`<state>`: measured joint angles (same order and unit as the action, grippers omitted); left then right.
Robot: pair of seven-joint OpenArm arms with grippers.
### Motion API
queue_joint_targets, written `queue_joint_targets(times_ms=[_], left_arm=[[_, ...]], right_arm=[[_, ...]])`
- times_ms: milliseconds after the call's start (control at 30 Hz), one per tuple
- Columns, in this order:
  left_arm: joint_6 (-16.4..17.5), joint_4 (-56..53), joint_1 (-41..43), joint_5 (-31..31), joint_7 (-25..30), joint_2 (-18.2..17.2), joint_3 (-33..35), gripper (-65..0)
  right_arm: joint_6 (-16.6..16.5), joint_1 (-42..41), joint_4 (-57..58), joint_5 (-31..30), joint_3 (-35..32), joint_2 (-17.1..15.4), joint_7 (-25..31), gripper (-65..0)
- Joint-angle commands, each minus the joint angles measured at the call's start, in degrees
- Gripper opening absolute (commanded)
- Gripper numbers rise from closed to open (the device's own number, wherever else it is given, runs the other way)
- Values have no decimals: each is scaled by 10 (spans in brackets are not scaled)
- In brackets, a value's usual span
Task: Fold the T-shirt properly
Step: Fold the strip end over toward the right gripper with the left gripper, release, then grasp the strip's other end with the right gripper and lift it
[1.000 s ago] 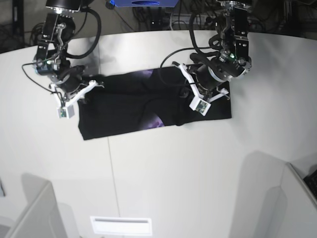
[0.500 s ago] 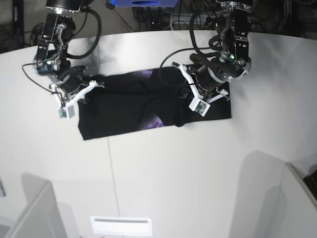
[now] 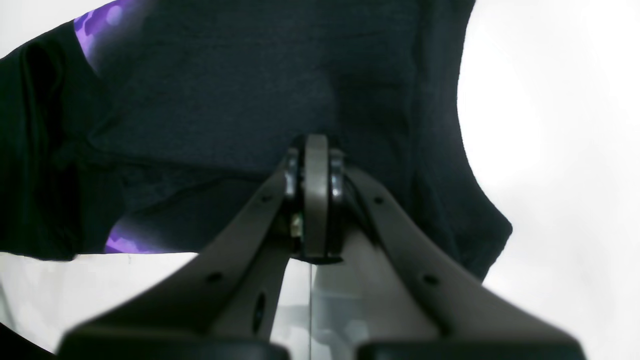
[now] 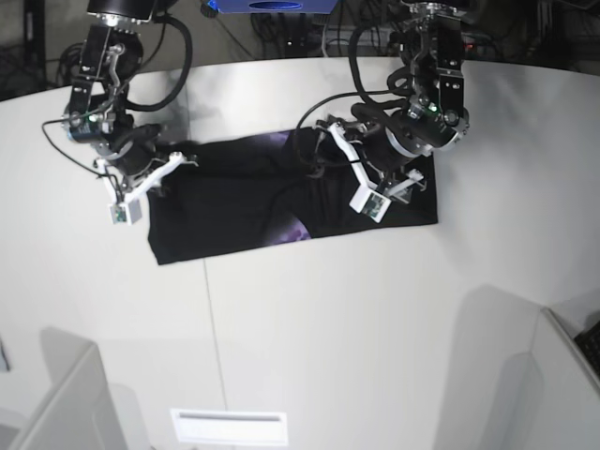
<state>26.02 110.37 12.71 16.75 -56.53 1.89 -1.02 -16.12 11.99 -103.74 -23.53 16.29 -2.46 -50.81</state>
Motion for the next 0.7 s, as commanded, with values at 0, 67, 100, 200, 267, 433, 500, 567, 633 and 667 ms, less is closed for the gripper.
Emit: queue_joint_targets(times_ms=[0, 67, 100, 200, 267, 433, 500, 567, 633, 667], left_arm=[[3, 10, -4, 8, 11, 8, 1, -140], [3, 13, -4, 8, 11, 11, -6, -142], [3, 15, -3, 8, 11, 11, -9, -143], [4, 18, 3, 8, 10, 9, -56, -293], [5, 19, 17, 8, 10, -7, -115, -502], [62, 12, 50, 58, 10, -55, -297, -650], [84, 7, 67, 83, 11, -80, -359, -650], [97, -3, 80, 91, 13, -101, -404, -650], [109, -20, 85, 91, 14, -112, -432, -650], [116, -33, 85, 91, 14, -114, -446, -650]], right_arm=[[-5, -6, -7, -7, 2, -2, 8, -650], [-5, -7, -7, -7, 2, -2, 7, -650], [-5, -7, -7, -7, 2, -2, 7, -650], [-5, -8, -12, -7, 2, -7, 7, -650], [-5, -9, -12, -7, 9, -7, 5, -650], [-5, -48, -8, -7, 75, -2, -73, -450], [-8, -68, -7, -8, 88, -3, -94, -312], [-41, -91, 1, -23, 100, -7, -102, -237], [-73, -115, 32, -40, 121, -20, -113, -219], [-78, -134, 60, -44, 127, -23, -127, -221]])
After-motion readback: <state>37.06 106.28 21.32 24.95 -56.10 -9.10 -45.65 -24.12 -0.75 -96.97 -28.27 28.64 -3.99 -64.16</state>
